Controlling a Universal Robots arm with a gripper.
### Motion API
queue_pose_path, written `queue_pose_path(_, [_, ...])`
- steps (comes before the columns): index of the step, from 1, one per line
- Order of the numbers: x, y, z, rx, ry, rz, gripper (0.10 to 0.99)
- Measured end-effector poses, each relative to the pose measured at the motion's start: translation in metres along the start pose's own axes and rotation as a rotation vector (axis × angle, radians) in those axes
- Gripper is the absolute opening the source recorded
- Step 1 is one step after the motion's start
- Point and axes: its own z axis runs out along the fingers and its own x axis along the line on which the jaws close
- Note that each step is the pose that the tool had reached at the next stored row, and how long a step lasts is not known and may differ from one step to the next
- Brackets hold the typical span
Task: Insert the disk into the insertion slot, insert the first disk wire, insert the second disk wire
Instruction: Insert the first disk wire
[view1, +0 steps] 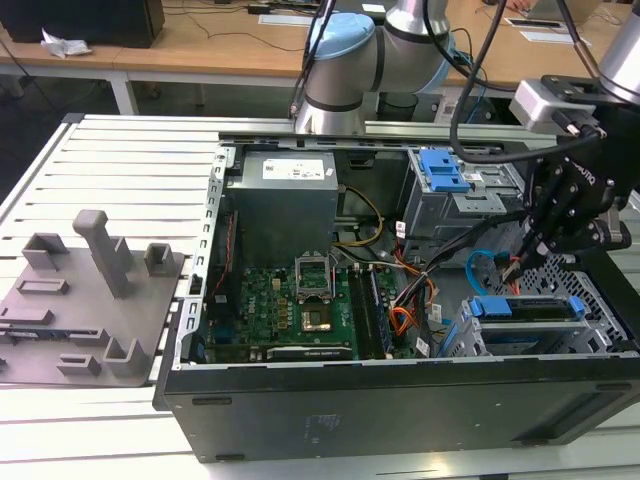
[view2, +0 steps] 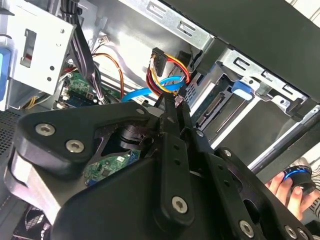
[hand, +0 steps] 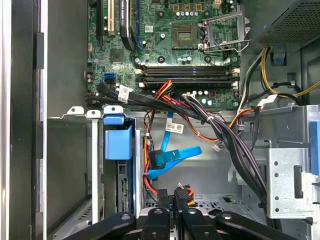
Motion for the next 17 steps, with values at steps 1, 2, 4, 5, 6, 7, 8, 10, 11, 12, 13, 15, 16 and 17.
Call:
queue_pose_path(1, [0.0005, 0.0, 0.0, 0.0, -0.0001, 0.0, 0.165])
queue_pose_path(2, [0.0014, 0.0, 0.0001, 0.0, -0.0001, 0.0, 0.165])
queue_pose_path(4, [0.0035, -0.0001, 0.0002, 0.0, -0.0001, 0.0, 0.165])
queue_pose_path(5, [0.0041, -0.0001, 0.0002, 0.0, 0.0, 0.0, 0.165])
queue_pose_path(6, [0.0046, -0.0001, 0.0002, 0.0, -0.0001, 0.0, 0.165])
queue_pose_path(7, [0.0059, -0.0001, 0.0002, 0.0, 0.0, 0.0, 0.165])
queue_pose_path(8, [0.0068, -0.0001, 0.0002, 0.0, 0.0, 0.0, 0.165])
queue_pose_path(10, [0.0094, -0.0002, 0.0003, 0.0, 0.0, 0.0, 0.165])
queue_pose_path(11, [0.0104, -0.0002, 0.0003, 0.0, 0.0, 0.0, 0.165])
queue_pose_path(12, [0.0109, -0.0002, 0.0004, 0.0, 0.0, 0.0, 0.165])
queue_pose_path(13, [0.0116, -0.0002, 0.0004, 0.0, 0.0, 0.0, 0.165])
queue_pose_path(15, [0.0134, -0.0003, 0.0005, 0.0, 0.0, 0.0, 0.165])
queue_pose_path(16, [0.0144, -0.0003, 0.0005, 0.0, -0.0001, 0.0, 0.165])
queue_pose_path(17, [0.0147, -0.0003, 0.0005, 0.0, -0.0001, 0.0, 0.165])
